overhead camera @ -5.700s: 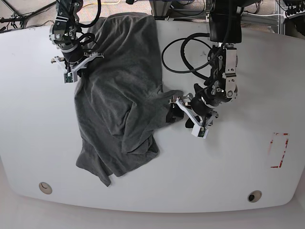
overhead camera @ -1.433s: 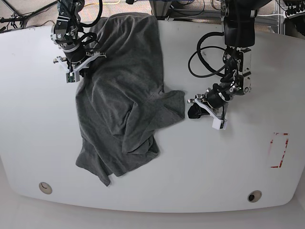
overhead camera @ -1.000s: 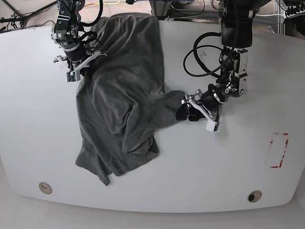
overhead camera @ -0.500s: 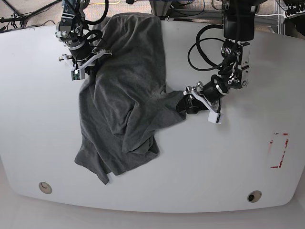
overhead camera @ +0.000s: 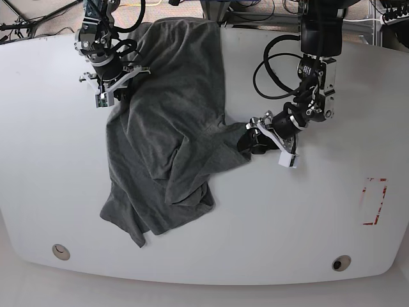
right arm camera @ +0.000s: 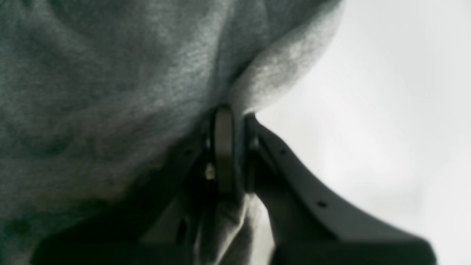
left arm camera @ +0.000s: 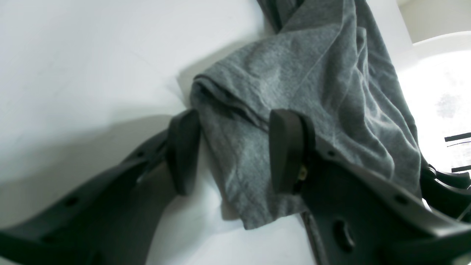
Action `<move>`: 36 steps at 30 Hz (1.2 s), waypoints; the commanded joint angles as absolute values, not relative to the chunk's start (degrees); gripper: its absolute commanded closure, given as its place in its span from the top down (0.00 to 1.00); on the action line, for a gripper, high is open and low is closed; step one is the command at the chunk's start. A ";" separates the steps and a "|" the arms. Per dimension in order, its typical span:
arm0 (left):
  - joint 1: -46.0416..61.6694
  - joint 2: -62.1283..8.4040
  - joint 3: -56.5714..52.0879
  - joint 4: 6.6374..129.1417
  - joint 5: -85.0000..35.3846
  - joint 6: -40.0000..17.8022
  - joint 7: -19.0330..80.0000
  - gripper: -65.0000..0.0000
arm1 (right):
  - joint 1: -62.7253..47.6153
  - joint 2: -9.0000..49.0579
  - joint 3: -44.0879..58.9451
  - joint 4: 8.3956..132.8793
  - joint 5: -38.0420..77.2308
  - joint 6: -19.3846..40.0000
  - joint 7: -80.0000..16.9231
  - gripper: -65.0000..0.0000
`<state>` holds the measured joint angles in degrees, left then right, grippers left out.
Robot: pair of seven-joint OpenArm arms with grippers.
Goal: Fold the T-shirt properly
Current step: 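Lift the T-shirt with both grippers, pulling the sleeve away from the right gripper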
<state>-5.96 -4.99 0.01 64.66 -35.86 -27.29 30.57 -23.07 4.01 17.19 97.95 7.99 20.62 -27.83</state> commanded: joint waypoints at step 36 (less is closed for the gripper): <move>-15.69 -1.27 3.65 49.36 -31.96 -24.84 34.15 0.59 | -23.25 3.30 17.27 98.59 7.60 20.62 -28.79 0.05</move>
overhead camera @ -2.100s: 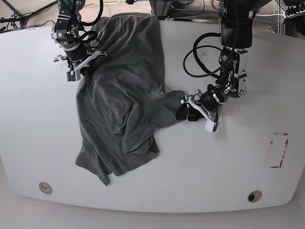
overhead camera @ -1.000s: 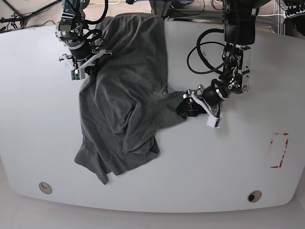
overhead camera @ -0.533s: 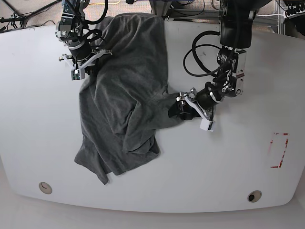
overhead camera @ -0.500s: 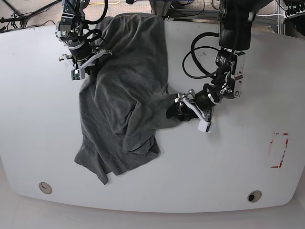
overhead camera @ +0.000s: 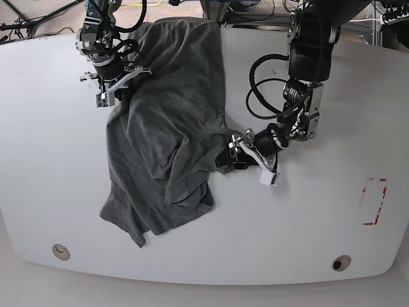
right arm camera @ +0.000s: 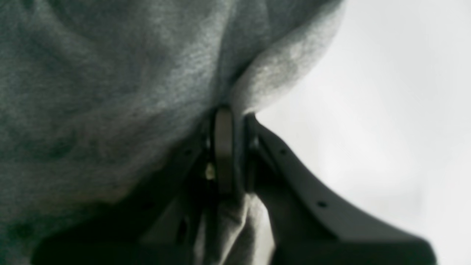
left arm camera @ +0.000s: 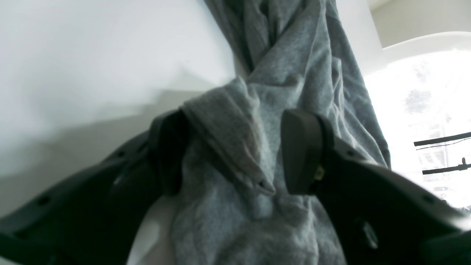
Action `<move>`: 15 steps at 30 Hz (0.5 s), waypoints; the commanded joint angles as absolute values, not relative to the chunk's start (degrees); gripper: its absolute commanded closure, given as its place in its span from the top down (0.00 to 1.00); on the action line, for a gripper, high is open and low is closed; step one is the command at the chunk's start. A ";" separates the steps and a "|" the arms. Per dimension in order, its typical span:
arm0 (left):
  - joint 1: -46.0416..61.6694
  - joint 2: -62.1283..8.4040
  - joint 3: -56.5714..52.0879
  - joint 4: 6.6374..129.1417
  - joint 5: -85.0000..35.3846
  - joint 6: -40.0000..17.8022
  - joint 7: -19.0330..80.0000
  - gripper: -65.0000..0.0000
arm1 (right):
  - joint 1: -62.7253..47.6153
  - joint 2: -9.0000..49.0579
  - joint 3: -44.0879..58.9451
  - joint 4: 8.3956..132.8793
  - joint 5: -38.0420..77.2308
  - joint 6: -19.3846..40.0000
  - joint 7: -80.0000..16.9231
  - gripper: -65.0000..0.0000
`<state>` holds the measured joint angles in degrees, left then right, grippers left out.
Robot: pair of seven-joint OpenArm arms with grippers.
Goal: Fold the T-shirt properly
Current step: 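Lift the T-shirt with both grippers, pulling the sleeve away from the right gripper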
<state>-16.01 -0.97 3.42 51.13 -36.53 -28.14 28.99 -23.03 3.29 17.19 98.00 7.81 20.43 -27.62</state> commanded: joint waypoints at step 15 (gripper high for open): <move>-19.21 0.31 7.16 41.45 -31.87 -24.84 34.07 0.00 | -23.16 2.95 17.19 100.62 7.69 20.62 -28.70 0.05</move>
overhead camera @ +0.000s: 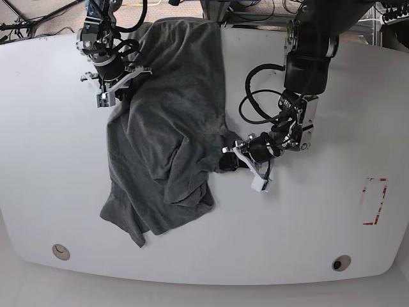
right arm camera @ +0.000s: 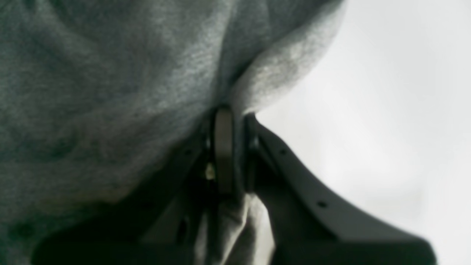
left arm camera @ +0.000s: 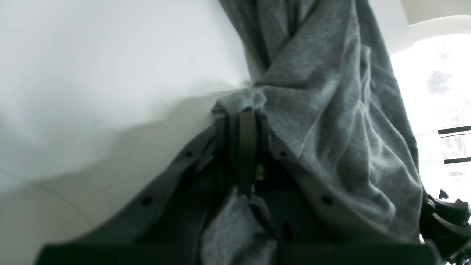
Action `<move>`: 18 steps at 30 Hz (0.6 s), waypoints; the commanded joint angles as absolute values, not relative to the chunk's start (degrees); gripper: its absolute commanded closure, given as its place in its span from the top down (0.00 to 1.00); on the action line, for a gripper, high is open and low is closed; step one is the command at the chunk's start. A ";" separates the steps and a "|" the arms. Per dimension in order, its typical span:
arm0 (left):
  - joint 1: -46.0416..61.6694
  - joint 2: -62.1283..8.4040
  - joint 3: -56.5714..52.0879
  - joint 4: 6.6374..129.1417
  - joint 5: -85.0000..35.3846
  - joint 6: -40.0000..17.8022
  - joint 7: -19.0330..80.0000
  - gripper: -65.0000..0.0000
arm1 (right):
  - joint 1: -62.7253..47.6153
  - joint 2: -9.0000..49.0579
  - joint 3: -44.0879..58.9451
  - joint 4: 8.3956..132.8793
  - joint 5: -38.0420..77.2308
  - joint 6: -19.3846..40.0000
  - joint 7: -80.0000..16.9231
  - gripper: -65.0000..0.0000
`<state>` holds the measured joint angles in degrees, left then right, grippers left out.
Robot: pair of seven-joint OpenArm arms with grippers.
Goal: Fold the T-shirt properly
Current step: 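Lift the T-shirt with both grippers, pulling the sleeve away from the right gripper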
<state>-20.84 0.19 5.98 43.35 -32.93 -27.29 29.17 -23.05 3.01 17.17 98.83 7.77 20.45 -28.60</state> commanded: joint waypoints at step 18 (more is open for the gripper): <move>-16.66 -4.26 7.52 56.92 -34.59 -25.01 37.41 0.00 | -21.85 -1.98 17.19 112.66 7.69 25.45 -29.05 0.05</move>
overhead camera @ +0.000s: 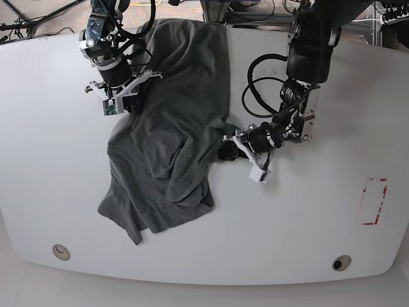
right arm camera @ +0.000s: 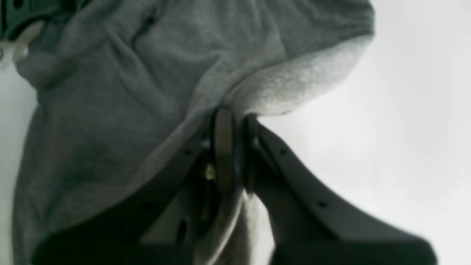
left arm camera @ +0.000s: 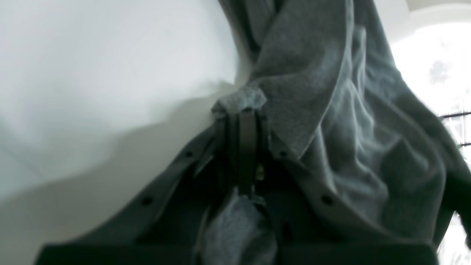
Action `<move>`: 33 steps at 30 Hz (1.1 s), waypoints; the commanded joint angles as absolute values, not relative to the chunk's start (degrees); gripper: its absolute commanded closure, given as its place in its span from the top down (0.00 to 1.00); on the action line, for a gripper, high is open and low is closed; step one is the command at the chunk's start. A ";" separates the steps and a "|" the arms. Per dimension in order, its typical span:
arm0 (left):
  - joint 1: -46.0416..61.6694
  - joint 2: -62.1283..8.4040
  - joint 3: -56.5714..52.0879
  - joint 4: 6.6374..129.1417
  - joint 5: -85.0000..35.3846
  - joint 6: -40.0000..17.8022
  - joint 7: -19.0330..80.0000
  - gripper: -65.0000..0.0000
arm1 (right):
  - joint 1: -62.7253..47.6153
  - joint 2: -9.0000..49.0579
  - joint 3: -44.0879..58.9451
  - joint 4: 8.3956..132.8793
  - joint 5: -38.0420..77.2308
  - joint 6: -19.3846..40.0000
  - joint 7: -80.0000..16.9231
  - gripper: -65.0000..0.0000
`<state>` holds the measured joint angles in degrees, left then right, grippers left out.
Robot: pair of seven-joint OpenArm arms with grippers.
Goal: Fold the T-shirt properly
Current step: 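Lift the T-shirt with both grippers, pulling the sleeve away from the right gripper, then drag the held T-shirt across the table with both grippers, stretching it out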
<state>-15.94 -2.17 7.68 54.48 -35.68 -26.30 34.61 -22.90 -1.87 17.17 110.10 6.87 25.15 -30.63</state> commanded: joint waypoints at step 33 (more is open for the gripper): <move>-25.45 -26.24 6.11 64.66 -72.57 -25.01 40.57 0.00 | 0.66 -1.54 17.45 113.01 7.25 25.01 -29.14 0.05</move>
